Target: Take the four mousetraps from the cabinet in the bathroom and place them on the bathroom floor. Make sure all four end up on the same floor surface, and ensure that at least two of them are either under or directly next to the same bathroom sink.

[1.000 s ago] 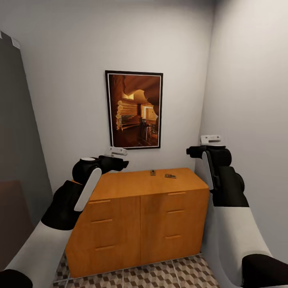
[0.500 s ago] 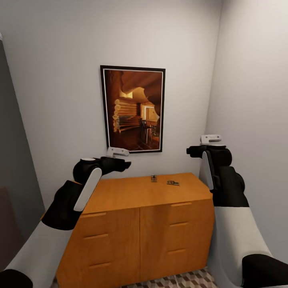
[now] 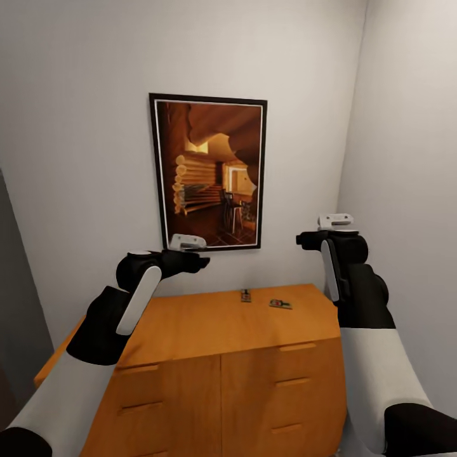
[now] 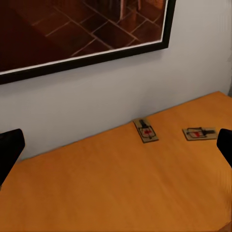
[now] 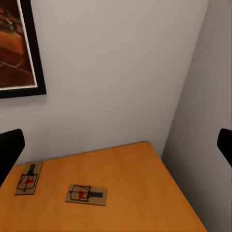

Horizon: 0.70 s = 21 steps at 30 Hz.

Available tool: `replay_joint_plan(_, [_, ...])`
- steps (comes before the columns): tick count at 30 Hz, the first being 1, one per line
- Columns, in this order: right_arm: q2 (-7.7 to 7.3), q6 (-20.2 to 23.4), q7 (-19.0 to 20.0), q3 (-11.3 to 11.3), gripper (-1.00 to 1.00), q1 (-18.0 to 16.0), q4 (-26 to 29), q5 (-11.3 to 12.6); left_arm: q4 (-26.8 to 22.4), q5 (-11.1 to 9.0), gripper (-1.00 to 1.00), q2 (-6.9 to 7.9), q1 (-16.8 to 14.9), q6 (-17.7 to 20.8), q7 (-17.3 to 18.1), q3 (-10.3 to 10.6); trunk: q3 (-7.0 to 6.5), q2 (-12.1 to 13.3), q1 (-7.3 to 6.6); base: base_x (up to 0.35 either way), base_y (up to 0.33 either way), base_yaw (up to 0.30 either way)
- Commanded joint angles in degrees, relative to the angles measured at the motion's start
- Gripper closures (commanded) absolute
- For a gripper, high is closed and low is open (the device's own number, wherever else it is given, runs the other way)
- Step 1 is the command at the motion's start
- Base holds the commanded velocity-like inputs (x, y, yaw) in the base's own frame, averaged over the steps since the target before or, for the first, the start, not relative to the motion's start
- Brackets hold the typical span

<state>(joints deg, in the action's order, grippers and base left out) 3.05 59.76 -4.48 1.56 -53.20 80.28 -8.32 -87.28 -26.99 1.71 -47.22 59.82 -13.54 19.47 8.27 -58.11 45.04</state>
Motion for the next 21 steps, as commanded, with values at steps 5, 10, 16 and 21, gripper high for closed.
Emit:
replay_joint_plan(5, [0.04, 0.24, 0.08, 0.02, -1.0, -0.06, -0.01, -0.26, 0.0, -0.7, -1.0, 0.05, -0.07, 0.18, -0.56, 0.07, 0.09, -0.06, 0.04, 0.324, 0.0, 0.0])
replay_joint_plan(10, [0.03, 0.24, 0.1, -0.06, -1.0, -0.06, -0.27, -0.22, 0.41, -0.81, -1.0, 0.05, -0.07, 0.18, -0.53, 0.05, 0.09, -0.06, 0.04, 0.324, 0.0, 0.0])
replay_joint_plan(16, [-0.02, 0.24, 0.14, -1.19, -1.0, -0.06, -0.54, -0.14, 1.59, -0.9, -1.0, -0.05, -0.07, 0.18, -0.53, 0.05, 0.09, -0.06, 0.04, 0.266, 0.0, 0.0])
replay_joint_plan(21, [-0.01, 0.24, 0.16, -3.27, -1.0, -0.06, -0.7, -0.08, 3.74, -0.92, -1.0, -0.21, -0.07, 0.18, -0.53, 0.09, 0.09, -0.06, 0.04, 0.097, 0.0, 0.0])
